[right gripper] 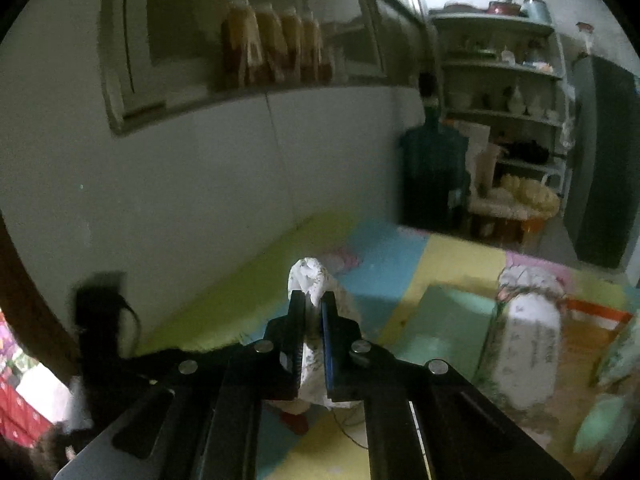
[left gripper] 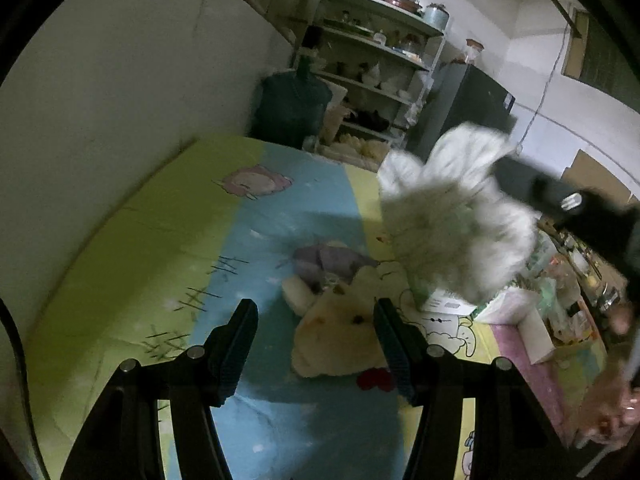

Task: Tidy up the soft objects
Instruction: 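Grasp the beige teddy bear with the left gripper while the right grasps a white cloth item, then carry the teddy bear and white cloth item over the tray with both grippers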

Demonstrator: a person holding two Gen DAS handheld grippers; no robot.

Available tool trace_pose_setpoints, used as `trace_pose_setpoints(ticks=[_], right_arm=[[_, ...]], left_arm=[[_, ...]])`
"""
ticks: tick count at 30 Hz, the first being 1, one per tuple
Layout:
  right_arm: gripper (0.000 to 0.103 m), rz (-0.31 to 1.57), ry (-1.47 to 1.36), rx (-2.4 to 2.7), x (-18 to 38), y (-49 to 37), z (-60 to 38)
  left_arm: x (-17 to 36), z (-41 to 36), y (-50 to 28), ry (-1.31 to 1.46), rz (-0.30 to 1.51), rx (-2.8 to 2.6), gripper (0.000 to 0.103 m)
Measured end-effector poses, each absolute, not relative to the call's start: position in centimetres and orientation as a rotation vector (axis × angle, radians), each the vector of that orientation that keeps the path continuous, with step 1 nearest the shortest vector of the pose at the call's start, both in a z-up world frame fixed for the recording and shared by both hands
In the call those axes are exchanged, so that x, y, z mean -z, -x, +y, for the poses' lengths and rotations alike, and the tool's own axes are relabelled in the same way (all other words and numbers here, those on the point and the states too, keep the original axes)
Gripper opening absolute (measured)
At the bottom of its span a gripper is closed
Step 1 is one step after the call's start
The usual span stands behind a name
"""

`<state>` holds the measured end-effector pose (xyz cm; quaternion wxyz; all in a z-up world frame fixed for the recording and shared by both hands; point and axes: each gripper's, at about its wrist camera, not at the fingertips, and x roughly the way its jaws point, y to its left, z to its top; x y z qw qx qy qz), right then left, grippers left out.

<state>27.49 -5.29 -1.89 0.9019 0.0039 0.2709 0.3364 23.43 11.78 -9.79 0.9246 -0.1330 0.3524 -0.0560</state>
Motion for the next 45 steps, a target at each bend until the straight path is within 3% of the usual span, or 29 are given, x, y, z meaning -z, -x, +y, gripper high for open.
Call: trace_pose_setpoints(ticks=[11, 12, 15, 45], right_arm=[[0.008, 0.513, -0.06, -0.706, 0.3, -25.4, -8.5], [0.008, 0.515, -0.065, -0.705, 0.3, -25.4, -8.7], [0.008, 0.525, -0.073, -0.7, 0.7, -25.3, -9.2], [0.008, 0.457, -0.119, -0.633, -1.5, -20.6, -15.1]], left_arm=[[11.2, 10.0, -25.8, 0.291, 0.822, 0.147, 0.061], [11.3, 10.1, -25.8, 0.301, 0.824, 0.15, 0.059], [11.4, 10.3, -25.8, 0.341, 0.813, 0.183, 0.041], [4.3, 5.0, -20.7, 0.151, 0.591, 0.129, 0.039]])
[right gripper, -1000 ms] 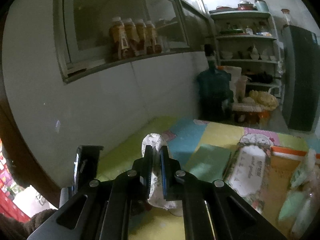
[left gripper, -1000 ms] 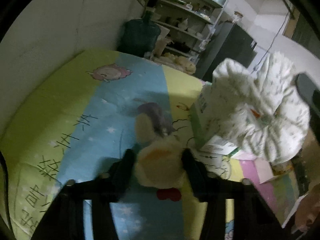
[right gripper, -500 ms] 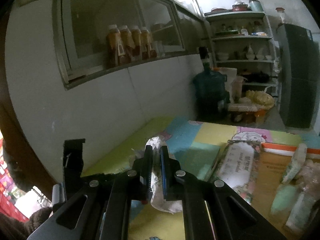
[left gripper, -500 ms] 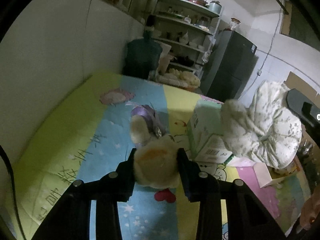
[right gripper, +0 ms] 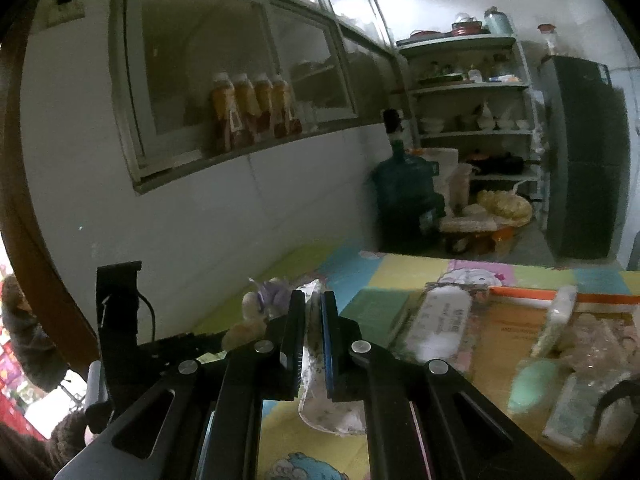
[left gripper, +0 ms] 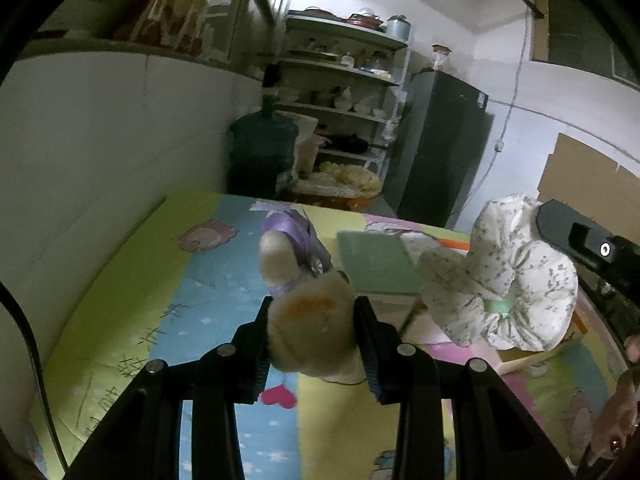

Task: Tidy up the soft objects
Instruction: 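Carry the teddy bear and white cloth item over the tray with both grippers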

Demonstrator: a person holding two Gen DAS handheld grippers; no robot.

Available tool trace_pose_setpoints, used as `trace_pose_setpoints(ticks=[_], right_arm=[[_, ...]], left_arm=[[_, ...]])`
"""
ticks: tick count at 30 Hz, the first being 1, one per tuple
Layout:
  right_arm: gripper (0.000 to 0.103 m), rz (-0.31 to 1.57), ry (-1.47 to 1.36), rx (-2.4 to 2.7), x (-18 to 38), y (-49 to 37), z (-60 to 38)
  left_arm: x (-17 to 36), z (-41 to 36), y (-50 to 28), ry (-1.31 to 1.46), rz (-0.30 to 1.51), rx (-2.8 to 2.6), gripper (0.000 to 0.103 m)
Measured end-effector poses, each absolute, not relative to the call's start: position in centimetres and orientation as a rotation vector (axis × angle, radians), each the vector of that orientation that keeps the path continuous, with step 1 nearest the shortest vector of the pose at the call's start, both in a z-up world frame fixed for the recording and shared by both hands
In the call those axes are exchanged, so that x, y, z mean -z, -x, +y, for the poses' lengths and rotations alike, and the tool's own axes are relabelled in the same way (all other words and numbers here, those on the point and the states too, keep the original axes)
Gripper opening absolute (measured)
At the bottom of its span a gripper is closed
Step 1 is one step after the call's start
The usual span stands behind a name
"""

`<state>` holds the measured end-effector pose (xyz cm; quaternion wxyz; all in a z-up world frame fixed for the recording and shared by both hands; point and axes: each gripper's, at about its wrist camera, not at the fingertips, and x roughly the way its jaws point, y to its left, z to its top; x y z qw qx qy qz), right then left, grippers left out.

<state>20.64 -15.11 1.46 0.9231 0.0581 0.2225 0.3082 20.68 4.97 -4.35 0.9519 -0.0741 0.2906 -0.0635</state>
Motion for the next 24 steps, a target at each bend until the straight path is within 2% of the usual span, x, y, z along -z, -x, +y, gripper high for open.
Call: trace_pose_setpoints(ticks=[24], right_arm=[[0.008, 0.407, -0.208, -0.391, -2.0, -17.8, -27.2]], left_arm=[[2.7, -6.8, -21.2, 0.101, 0.567, 0.377, 0.039]])
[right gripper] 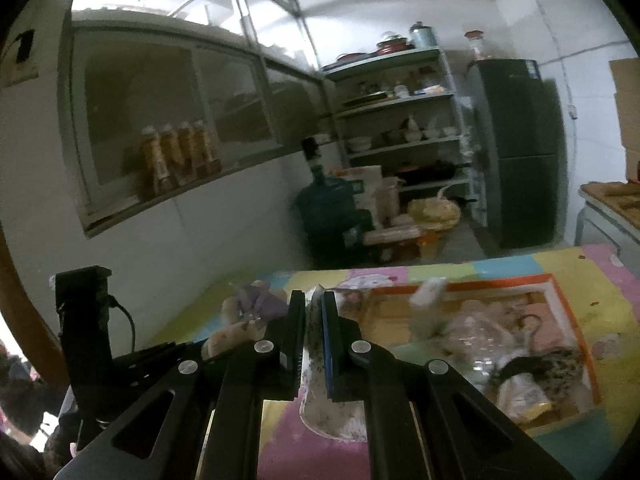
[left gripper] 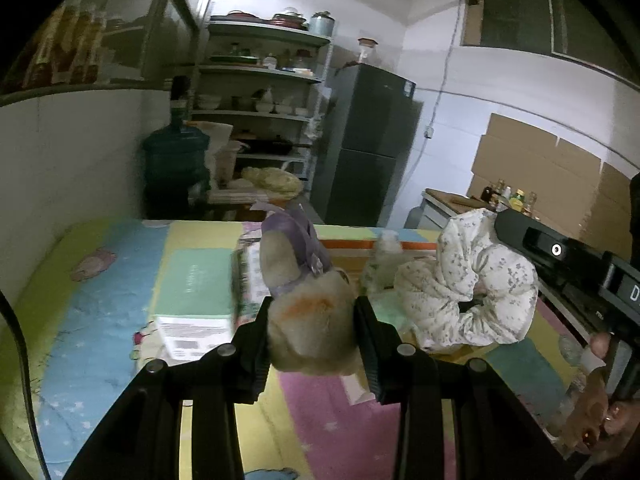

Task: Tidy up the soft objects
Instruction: 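Carry the teddy bear and white cloth item over the tray with both grippers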

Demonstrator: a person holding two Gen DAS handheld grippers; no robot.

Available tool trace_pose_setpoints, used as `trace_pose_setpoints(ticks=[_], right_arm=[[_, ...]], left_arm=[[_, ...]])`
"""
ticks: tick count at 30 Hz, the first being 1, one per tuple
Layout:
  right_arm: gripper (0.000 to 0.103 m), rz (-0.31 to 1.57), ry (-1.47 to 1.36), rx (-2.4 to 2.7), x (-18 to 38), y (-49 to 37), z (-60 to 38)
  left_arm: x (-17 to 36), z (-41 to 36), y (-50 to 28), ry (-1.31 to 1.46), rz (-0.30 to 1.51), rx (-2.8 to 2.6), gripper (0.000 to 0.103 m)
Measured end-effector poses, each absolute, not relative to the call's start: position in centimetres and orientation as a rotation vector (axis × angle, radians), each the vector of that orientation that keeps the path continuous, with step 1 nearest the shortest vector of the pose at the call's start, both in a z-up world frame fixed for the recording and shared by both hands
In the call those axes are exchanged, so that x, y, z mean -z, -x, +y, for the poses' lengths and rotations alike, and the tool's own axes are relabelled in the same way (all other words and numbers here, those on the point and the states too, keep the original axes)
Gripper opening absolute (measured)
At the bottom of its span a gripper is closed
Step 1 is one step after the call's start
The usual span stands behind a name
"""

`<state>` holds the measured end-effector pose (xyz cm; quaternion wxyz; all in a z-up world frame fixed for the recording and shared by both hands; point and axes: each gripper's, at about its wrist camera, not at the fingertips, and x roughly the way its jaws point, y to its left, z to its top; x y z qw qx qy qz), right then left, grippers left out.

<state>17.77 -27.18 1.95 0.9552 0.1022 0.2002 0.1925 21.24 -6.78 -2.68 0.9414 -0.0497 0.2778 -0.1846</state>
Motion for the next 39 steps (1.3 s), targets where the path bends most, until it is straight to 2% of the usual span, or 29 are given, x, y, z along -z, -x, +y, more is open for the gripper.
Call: trace_pose_setpoints(ticks=[23, 39], right_arm=[[0.008, 0.375, -0.261, -0.19, -1.5, -17.6, -36.3], [0.008, 0.353, -0.272, -0.027, -0.7, -19.5, -42.9]], left_arm=[[3.6, -16.6, -24.4, 0.042, 0.607, 0.518, 0.039], [3.8, -20.8, -27.6, 0.015, 0.608, 0.522, 0.039]])
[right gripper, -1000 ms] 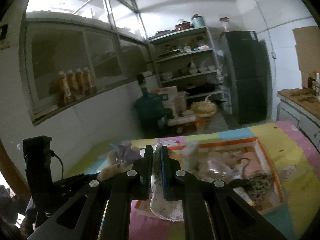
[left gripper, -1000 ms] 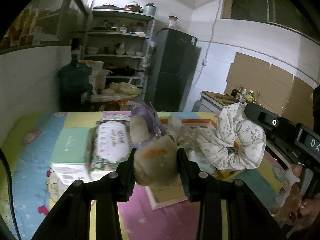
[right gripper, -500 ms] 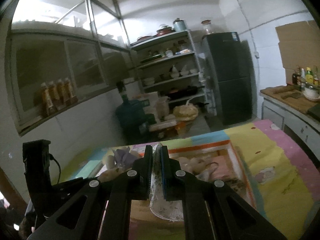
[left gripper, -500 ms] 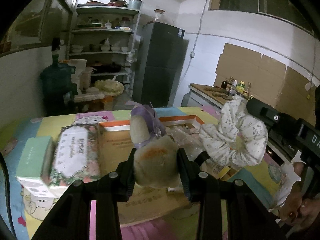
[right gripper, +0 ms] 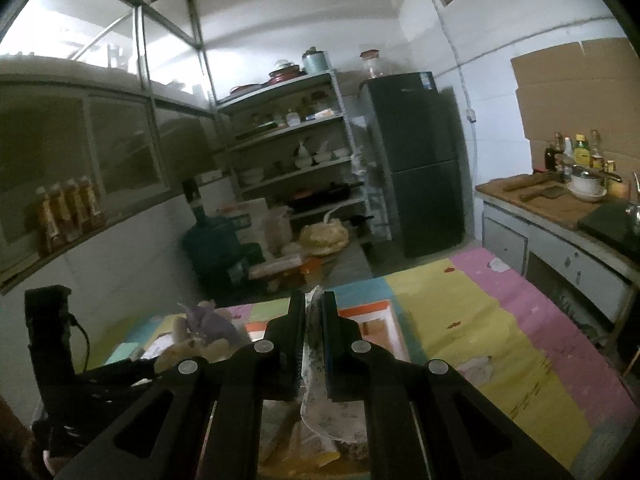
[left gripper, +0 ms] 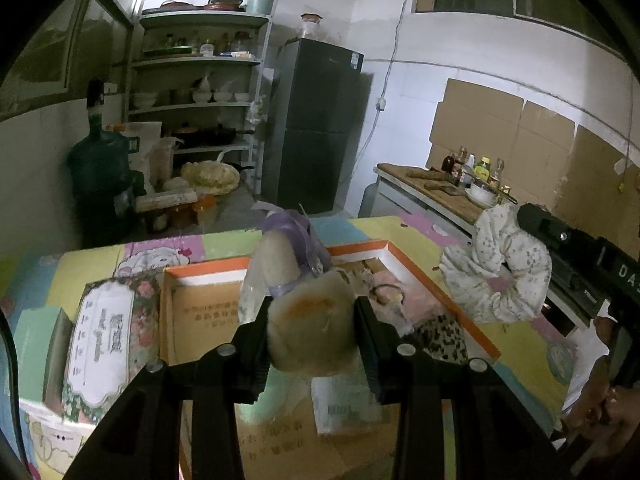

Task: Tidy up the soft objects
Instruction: 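Carry the teddy bear and white cloth item over the tray with both grippers, then lower both items into the tray and open both grippers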

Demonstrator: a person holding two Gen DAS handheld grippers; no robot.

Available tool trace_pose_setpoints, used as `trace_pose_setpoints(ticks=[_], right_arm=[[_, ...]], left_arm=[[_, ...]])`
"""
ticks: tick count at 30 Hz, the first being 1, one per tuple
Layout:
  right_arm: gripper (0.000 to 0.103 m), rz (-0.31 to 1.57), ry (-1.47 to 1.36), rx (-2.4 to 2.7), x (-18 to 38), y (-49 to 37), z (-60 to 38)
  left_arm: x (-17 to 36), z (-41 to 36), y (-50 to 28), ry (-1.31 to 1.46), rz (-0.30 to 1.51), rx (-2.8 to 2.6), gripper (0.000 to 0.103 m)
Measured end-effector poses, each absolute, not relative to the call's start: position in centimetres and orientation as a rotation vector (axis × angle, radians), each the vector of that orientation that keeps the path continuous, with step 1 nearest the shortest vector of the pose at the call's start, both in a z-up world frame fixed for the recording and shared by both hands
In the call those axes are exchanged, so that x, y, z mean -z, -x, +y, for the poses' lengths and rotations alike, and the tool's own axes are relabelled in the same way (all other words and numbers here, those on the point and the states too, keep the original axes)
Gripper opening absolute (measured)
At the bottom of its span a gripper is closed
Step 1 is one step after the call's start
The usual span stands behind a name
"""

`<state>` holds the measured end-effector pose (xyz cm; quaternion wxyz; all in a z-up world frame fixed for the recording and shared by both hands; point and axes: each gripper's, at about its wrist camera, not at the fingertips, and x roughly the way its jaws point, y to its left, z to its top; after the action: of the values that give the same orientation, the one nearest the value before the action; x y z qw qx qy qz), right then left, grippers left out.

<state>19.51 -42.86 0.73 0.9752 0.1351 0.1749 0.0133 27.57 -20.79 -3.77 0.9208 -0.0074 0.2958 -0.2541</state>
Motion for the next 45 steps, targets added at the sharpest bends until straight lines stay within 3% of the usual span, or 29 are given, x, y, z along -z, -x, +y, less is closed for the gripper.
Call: trace_pose_setpoints(ticks=[39, 43, 45], right_arm=[[0.011, 0.597, -0.306, -0.113, 7.6, -26.5, -41.5], [0.028, 0.605, -0.315, -0.122, 7.9, -26.5, -41.4], [0.03, 0.601, -0.312, -0.118, 7.8, -26.4, -41.3]], left_arm=[[8.7, -22.5, -31.6, 0.004, 0.754, 0.471, 0.039], [8.7, -22.3, -31.8, 0.018, 0.762, 0.47, 0.039], [8.7, -22.2, -31.8, 0.02, 0.762, 0.469, 0.039]])
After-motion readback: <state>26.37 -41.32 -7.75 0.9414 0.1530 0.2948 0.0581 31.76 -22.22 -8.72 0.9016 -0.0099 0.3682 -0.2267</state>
